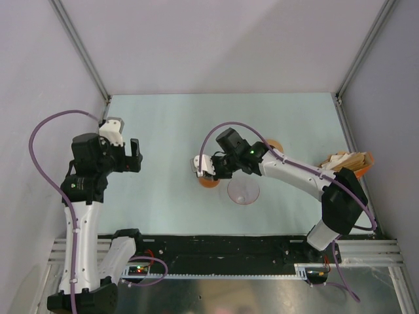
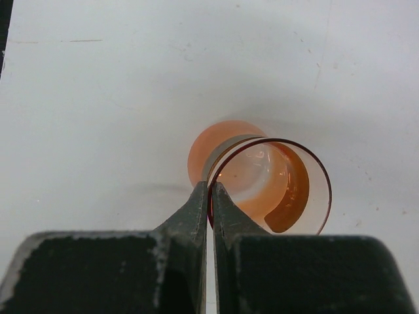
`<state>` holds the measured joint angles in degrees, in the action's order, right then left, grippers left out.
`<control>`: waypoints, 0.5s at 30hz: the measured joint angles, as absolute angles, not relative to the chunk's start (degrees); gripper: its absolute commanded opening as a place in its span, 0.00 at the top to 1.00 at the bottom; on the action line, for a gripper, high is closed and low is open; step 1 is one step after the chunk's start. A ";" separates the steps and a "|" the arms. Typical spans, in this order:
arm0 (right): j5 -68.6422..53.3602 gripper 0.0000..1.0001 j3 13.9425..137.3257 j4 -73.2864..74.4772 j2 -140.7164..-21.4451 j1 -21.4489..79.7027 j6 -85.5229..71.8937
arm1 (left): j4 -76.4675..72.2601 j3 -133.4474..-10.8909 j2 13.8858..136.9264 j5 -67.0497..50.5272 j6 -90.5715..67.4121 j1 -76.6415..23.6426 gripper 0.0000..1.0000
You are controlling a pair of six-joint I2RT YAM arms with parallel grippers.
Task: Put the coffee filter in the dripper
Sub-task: Place the coffee server at the center of the board.
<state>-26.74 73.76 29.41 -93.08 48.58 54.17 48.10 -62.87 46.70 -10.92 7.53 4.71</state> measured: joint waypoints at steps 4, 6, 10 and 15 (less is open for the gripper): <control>-26.61 1.00 73.08 30.06 -93.19 49.15 55.77 | 48.12 -62.04 46.06 -11.18 7.53 4.71 0.02; -26.59 0.95 72.97 30.37 -93.36 49.28 56.40 | 48.12 -61.69 45.84 -11.20 7.53 4.71 0.02; -26.59 0.82 72.97 31.22 -93.86 49.32 57.60 | 48.12 -61.60 45.56 -11.18 7.55 4.71 0.02; -26.59 0.59 72.97 31.24 -93.93 49.36 58.61 | 48.12 -61.60 45.21 -11.09 7.84 4.71 0.02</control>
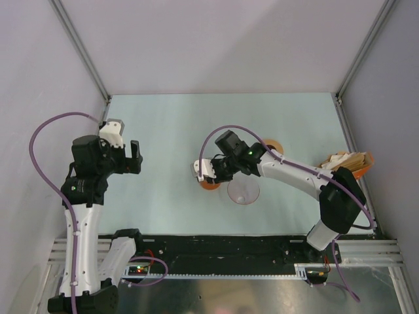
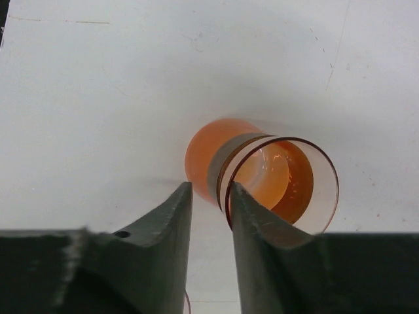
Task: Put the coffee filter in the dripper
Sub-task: Place the coffee server at the center of the board, then pick up the dripper holder from the center of the board.
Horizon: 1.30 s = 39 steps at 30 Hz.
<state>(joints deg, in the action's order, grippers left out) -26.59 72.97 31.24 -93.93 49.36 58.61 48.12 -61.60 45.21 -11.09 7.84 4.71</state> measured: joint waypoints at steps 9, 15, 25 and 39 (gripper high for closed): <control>-25.85 0.15 73.01 30.89 -90.43 49.45 55.24 | 48.12 -61.63 45.50 -10.87 8.05 4.71 0.02; -26.24 0.19 77.21 30.87 -83.22 43.44 41.69 | 48.12 -63.13 47.31 -11.07 8.01 4.71 0.02; -22.81 0.25 70.13 25.06 -79.15 11.31 -6.07 | 47.88 -65.01 51.83 -15.31 4.51 4.71 0.02; -19.35 0.35 42.72 9.15 -79.85 -7.79 -33.63 | 47.42 -65.41 52.82 -18.50 2.98 4.71 0.02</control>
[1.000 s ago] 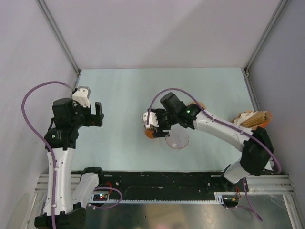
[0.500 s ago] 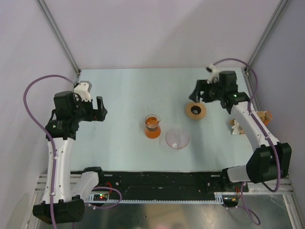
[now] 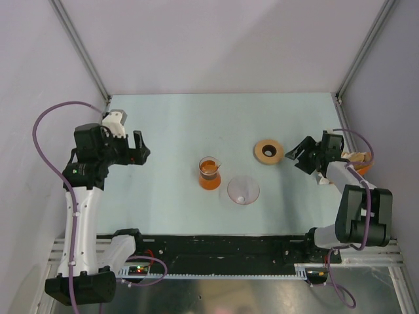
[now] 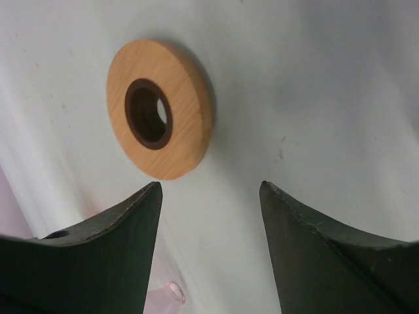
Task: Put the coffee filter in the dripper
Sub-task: Pick up the dripper holder from the center of the board.
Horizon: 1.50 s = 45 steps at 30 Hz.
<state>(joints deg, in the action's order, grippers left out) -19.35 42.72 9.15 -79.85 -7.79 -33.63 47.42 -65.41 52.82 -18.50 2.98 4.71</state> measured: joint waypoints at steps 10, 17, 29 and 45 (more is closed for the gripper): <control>-21.08 0.39 39.22 -3.53 -87.79 -7.81 -34.92 | 47.16 -66.04 52.73 -19.75 3.07 4.71 0.02; -21.93 0.42 39.22 -8.47 -91.55 -6.50 -34.57 | 47.16 -66.04 53.04 -19.81 3.03 4.71 0.02; -26.57 0.49 41.60 -12.62 -97.10 -4.95 -35.86 | 47.16 -66.08 53.60 -20.21 3.09 4.71 0.02; -32.27 1.00 45.28 -11.14 -94.67 -4.03 -34.70 | 47.16 -66.08 53.60 -19.97 4.56 4.71 0.02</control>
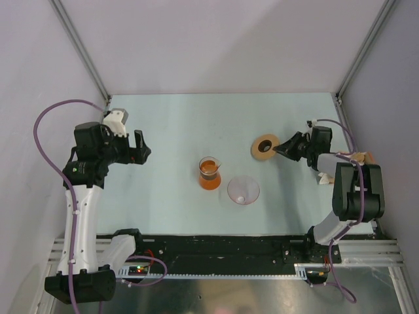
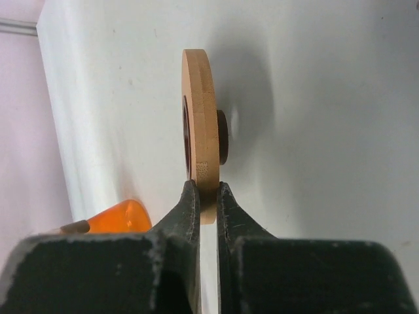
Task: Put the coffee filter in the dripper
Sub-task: Pick up the dripper holder from the center of the board, then place the dripper holder onto the coffee server.
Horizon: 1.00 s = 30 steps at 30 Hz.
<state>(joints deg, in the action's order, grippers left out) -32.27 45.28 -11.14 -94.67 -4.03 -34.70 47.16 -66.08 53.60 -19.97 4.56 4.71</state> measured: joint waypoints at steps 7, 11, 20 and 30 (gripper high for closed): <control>-35.07 1.00 47.59 -6.35 -90.02 -4.05 -34.68 | 47.07 -66.37 53.95 -21.10 4.58 4.71 0.02; -38.72 1.00 50.28 -4.36 -85.89 -3.36 -36.73 | 46.81 -67.72 54.59 -21.80 4.49 4.71 0.02; -50.57 1.00 59.13 -4.49 -76.31 8.82 -43.55 | 43.00 -72.79 55.48 -33.30 -4.14 4.62 0.02; -57.23 1.00 61.41 -4.01 -74.22 20.71 -44.40 | 19.94 -56.45 51.31 -48.80 -32.91 -3.62 0.13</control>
<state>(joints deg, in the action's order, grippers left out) -57.23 61.41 -4.01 -74.22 20.71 -44.40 19.94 -56.45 51.31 -48.80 -32.91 -3.62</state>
